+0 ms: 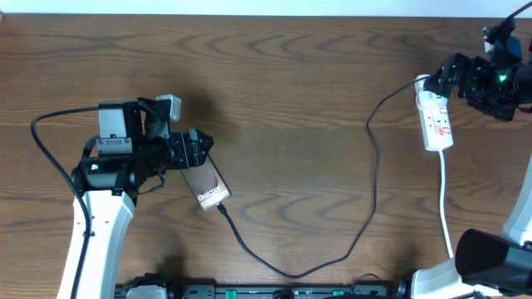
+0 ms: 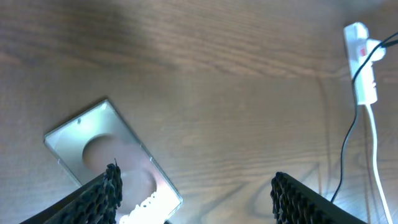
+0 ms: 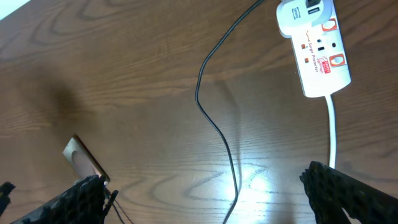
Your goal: Plug charger to phone and switch on socket
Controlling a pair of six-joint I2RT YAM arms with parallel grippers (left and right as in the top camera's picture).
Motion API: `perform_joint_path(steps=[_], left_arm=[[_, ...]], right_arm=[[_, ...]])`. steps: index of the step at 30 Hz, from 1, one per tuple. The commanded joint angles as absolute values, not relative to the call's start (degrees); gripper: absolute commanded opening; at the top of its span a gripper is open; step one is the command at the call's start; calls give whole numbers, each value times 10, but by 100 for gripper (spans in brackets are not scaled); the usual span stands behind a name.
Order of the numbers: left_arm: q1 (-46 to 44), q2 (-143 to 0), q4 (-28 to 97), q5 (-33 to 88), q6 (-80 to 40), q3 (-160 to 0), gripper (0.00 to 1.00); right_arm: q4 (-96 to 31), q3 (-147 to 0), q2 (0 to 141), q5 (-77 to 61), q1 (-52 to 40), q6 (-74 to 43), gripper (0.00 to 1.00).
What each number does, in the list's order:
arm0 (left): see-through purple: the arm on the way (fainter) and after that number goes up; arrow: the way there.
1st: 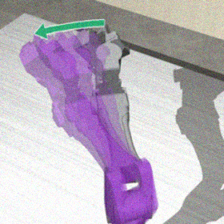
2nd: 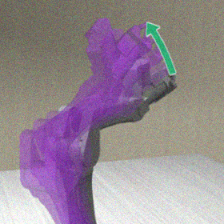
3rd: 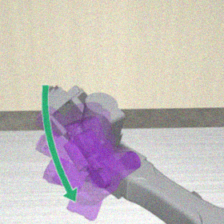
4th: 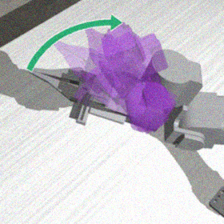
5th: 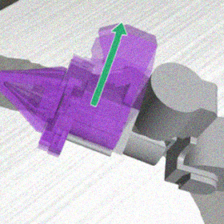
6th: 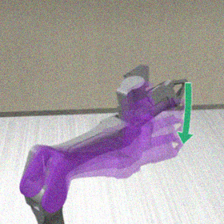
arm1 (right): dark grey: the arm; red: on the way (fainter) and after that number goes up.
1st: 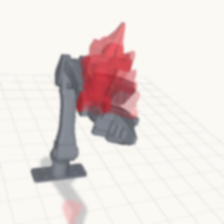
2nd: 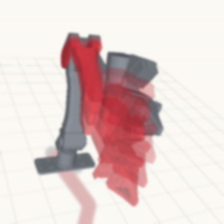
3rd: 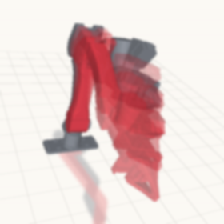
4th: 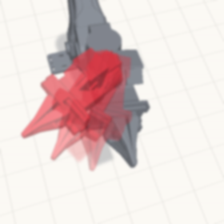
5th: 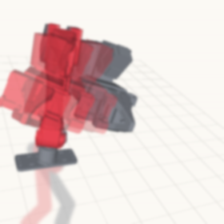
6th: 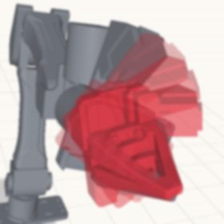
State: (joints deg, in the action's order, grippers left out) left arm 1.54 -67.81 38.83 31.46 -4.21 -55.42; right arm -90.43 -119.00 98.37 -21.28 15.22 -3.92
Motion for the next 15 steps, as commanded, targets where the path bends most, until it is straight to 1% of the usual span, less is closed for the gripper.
perform_joint_path(steps=[1, 5, 7, 10, 15], left_arm=[[14, -651, 391, 287, -36, -546, 76], [14, -608, 374, 263, -36, -505, 76], [14, -575, 346, 263, -37, -475, 76], [10, -520, 269, 264, -37, -421, 76], [-7, -400, 92, 263, -37, -307, 76]], right_arm=[[-906, -1197, 981, -213, 149, -42, 99], [-906, -1197, 981, -213, 149, -42, 99], [-906, -1197, 981, -213, 149, -42, 99], [-906, -1197, 981, -213, 149, -42, 99], [-906, -1197, 981, -213, 149, -42, 99]])
